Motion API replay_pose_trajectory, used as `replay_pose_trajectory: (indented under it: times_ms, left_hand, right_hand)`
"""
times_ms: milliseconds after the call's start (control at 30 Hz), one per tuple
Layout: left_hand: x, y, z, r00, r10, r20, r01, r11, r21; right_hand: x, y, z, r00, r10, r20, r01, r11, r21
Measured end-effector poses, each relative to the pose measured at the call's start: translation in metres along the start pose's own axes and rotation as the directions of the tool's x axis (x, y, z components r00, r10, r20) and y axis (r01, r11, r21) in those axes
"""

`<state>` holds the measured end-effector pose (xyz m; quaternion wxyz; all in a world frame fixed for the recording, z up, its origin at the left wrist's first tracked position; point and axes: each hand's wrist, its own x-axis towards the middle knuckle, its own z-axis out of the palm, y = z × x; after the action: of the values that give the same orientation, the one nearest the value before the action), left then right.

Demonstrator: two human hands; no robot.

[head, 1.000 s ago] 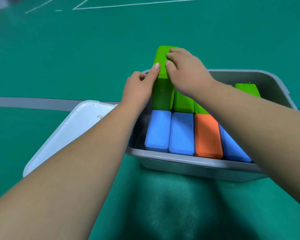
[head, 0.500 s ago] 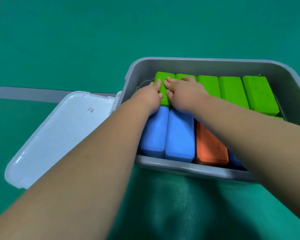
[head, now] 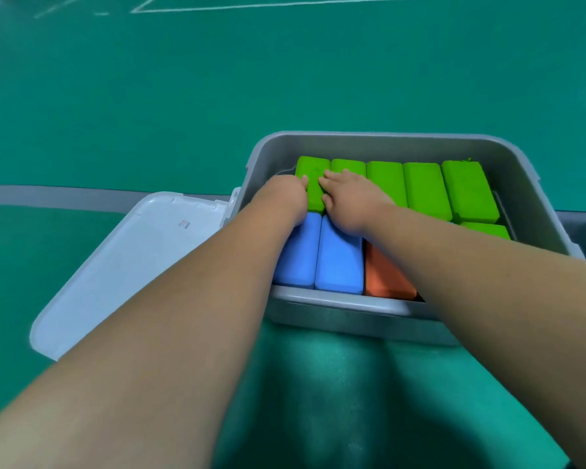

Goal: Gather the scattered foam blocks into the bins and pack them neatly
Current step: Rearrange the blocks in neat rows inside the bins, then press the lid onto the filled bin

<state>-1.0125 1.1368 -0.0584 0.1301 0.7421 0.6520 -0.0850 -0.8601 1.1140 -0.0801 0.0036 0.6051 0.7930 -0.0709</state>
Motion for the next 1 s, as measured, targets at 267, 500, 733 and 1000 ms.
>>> replay_pose_trajectory:
  times_ms: [267, 500, 733, 1000]
  left_hand:
    - [-0.057, -0.032, -0.044, 0.981, 0.088, -0.174, -0.098, 0.994, -0.05]
    - [-0.101, -0.107, -0.068, 0.982, 0.096, -0.163, -0.133, 0.962, -0.239]
    - [-0.13, -0.209, 0.008, 0.993, -0.115, -0.041, 0.082, 0.873, -0.48]
    - [-0.155, -0.27, 0.116, 0.971, -0.113, 0.209, 0.169, 0.946, -0.276]
  right_hand:
    - [-0.013, -0.026, -0.024, 0.999, 0.023, -0.031, -0.02, 0.996, 0.088]
    - [-0.017, -0.114, -0.035, 0.985, -0.127, -0.118, 0.149, 0.968, 0.204]
    - [-0.032, -0.198, -0.012, 0.939, -0.311, -0.144, 0.324, 0.943, 0.079]
    - [-0.052, -0.247, 0.029, 0.847, -0.52, -0.106, 0.5, 0.849, -0.17]
